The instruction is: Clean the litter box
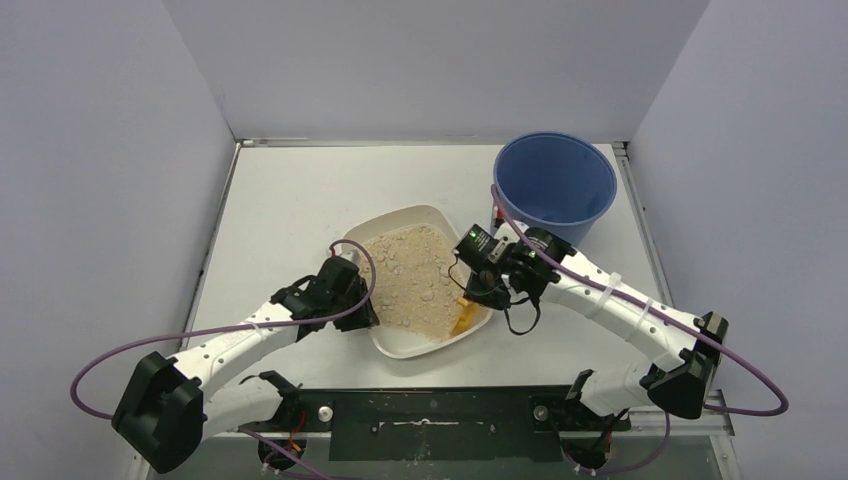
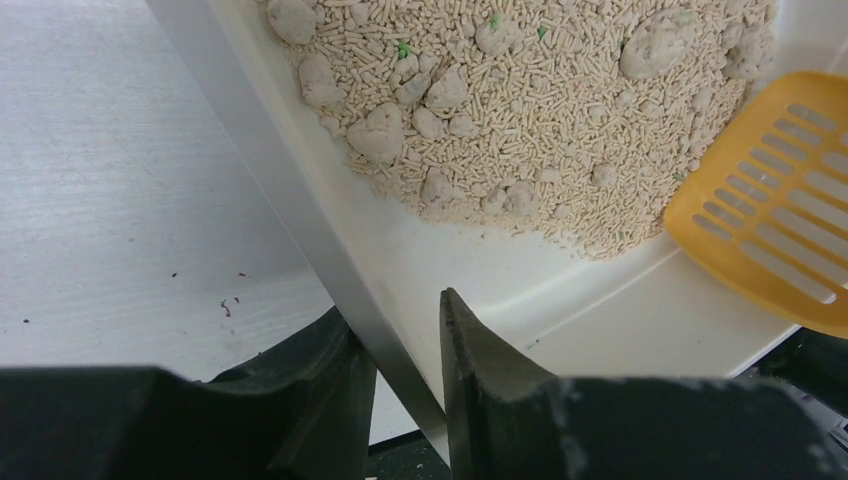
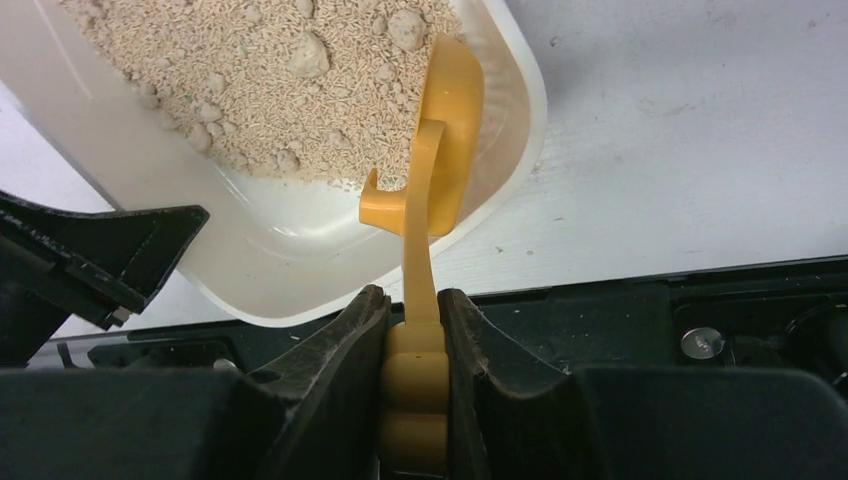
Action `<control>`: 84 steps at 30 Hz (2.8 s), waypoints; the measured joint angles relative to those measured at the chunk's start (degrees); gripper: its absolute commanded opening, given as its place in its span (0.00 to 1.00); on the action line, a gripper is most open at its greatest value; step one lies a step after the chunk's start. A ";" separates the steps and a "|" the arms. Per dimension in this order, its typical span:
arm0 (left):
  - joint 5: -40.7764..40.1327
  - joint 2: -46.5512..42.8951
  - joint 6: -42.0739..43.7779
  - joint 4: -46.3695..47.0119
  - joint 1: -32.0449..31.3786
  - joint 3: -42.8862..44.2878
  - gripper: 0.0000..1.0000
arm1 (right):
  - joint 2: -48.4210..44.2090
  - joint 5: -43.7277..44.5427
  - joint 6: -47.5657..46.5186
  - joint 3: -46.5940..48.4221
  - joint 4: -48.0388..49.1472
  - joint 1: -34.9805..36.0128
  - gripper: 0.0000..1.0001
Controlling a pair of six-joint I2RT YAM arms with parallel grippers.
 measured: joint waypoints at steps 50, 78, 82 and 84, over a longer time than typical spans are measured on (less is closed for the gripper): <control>-2.56 -4.50 -5.27 -0.13 -1.73 -2.84 0.00 | -18.18 15.34 20.17 -56.17 64.81 2.21 0.00; -7.85 -7.98 -10.78 -12.68 -4.22 -1.16 0.19 | -10.62 10.60 11.69 -70.44 111.54 2.51 0.00; -8.98 -7.93 -10.05 -14.67 -4.22 0.31 0.36 | -11.96 10.19 11.39 -71.91 112.65 2.51 0.00; -9.84 -7.93 -9.53 -15.87 -4.22 1.38 0.41 | -12.70 10.19 11.06 -72.67 113.15 2.51 0.00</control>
